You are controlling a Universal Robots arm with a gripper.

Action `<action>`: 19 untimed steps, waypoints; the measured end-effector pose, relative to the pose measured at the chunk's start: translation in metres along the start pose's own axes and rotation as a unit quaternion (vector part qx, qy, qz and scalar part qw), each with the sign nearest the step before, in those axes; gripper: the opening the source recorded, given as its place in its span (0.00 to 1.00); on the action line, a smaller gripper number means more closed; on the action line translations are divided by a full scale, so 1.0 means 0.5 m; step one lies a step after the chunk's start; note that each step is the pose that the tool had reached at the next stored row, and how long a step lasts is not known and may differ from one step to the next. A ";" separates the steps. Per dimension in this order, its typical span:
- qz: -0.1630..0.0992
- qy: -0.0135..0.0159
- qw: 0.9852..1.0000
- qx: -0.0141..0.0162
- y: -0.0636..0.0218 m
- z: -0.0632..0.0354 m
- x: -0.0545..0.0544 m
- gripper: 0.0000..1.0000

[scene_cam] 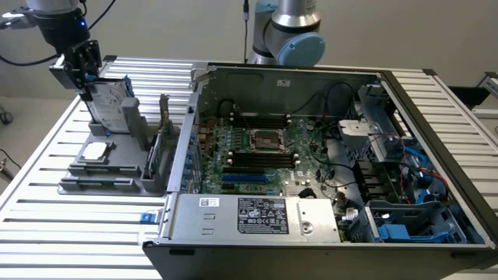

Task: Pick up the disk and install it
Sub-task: 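Pick up the disk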

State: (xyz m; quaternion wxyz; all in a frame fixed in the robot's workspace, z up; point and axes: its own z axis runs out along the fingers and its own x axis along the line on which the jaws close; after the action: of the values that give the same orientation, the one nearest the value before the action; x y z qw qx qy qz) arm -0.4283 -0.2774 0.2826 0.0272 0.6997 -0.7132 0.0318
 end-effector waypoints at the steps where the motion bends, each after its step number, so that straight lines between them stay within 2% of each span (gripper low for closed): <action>1: -0.001 0.000 1.000 0.000 0.000 0.001 0.000 0.54; 10: -0.006 0.000 1.000 0.002 0.000 0.005 0.000 0.54; 19: -0.006 0.000 1.000 0.002 -0.002 0.005 0.002 0.54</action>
State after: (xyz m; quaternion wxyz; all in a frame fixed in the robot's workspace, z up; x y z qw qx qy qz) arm -0.4275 -0.2785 0.2802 0.0262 0.7041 -0.7089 0.0328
